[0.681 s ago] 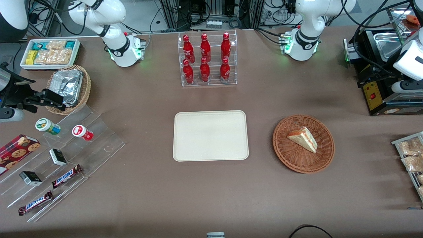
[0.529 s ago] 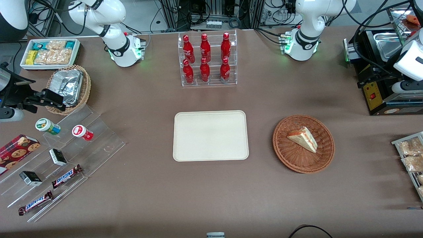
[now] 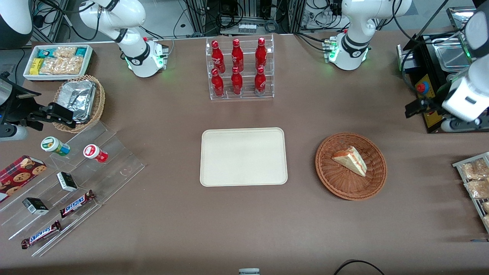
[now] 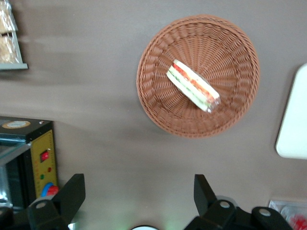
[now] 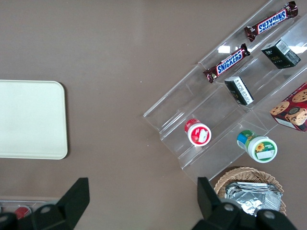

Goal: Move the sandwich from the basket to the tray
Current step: 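Move the left gripper from rest toward the sandwich in the wicker basket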

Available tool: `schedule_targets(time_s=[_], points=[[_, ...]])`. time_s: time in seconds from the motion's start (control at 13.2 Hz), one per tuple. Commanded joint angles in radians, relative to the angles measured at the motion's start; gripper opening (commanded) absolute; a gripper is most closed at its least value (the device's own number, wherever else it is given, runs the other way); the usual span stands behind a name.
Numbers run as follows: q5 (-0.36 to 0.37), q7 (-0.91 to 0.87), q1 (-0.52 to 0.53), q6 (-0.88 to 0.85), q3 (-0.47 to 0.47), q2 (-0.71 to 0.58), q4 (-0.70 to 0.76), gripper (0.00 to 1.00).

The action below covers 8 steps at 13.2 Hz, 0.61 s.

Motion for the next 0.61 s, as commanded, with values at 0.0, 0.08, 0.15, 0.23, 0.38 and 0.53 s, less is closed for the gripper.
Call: schedule_targets(time_s=[0.0, 0.08, 0.15, 0.23, 0.38, 0.53], points=[[0.0, -0.146, 0.001, 0.063, -0.006, 0.063, 0.004, 1.0], [-0.01, -0.229, 0.001, 0.094, -0.006, 0.064, -0.019, 1.0], [-0.015, -0.309, 0.0, 0.14, -0.008, 0.069, -0.058, 1.0], [-0.017, -0.407, -0.002, 0.198, -0.008, 0.069, -0.101, 1.0], [-0.017, -0.629, -0.031, 0.353, -0.009, 0.072, -0.207, 1.0], [-0.017, -0.785, -0.064, 0.506, -0.011, 0.07, -0.316, 1.0]])
